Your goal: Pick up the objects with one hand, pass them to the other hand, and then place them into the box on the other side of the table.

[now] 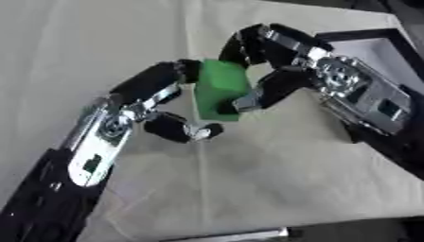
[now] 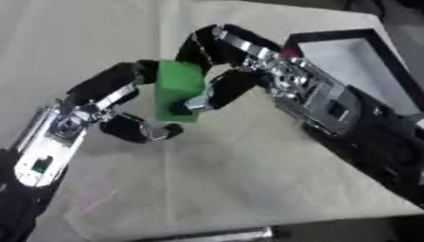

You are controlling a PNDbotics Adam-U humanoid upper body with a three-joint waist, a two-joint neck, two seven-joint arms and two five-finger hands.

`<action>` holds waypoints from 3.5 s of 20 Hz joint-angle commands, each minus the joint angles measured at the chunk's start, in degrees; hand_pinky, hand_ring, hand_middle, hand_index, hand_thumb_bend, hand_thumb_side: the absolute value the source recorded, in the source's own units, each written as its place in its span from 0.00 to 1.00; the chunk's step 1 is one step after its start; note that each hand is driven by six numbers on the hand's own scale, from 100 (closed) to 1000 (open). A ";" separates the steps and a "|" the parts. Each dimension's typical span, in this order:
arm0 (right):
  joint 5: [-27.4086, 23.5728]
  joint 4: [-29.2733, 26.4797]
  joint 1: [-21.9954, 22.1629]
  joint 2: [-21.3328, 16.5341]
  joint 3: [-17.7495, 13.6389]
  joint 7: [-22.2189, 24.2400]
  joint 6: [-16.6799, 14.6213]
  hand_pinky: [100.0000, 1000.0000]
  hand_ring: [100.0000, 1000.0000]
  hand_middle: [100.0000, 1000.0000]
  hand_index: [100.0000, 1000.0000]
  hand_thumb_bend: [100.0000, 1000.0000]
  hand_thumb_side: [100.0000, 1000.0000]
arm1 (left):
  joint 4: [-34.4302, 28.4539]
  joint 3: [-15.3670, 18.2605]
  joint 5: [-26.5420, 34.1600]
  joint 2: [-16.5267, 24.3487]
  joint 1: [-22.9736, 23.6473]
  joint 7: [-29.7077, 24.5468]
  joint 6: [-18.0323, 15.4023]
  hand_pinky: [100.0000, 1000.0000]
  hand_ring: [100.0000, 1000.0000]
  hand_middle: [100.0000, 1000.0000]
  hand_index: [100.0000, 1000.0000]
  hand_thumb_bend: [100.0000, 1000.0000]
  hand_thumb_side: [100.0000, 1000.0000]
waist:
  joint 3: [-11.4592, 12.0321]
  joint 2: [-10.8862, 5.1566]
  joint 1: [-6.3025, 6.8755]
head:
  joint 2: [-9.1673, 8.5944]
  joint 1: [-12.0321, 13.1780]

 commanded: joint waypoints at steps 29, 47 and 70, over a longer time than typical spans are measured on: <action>-1.76 -0.55 11.84 -9.87 -12.03 -9.71 -1.93 0.53 0.44 0.25 0.38 0.63 0.00 | -2.39 1.49 2.25 3.00 2.52 3.89 3.83 0.82 0.73 0.69 0.79 0.21 0.25 | -5.09 -4.79 1.55 | 0.29 1.81; -7.79 -0.55 26.37 -13.51 -24.17 -23.37 -6.90 0.52 0.44 0.26 0.38 0.62 0.00 | -6.57 2.06 4.29 4.67 3.04 3.85 5.35 0.82 0.72 0.69 0.78 0.18 0.26 | -5.35 -3.05 2.35 | 0.29 -0.05; -8.65 -0.55 37.08 -8.28 -27.73 -38.63 -2.87 0.53 0.45 0.31 0.41 0.63 0.00 | -10.71 2.04 6.48 4.98 2.80 3.31 6.66 0.82 0.73 0.69 0.78 0.15 0.26 | -4.08 -1.33 3.20 | 0.29 -3.57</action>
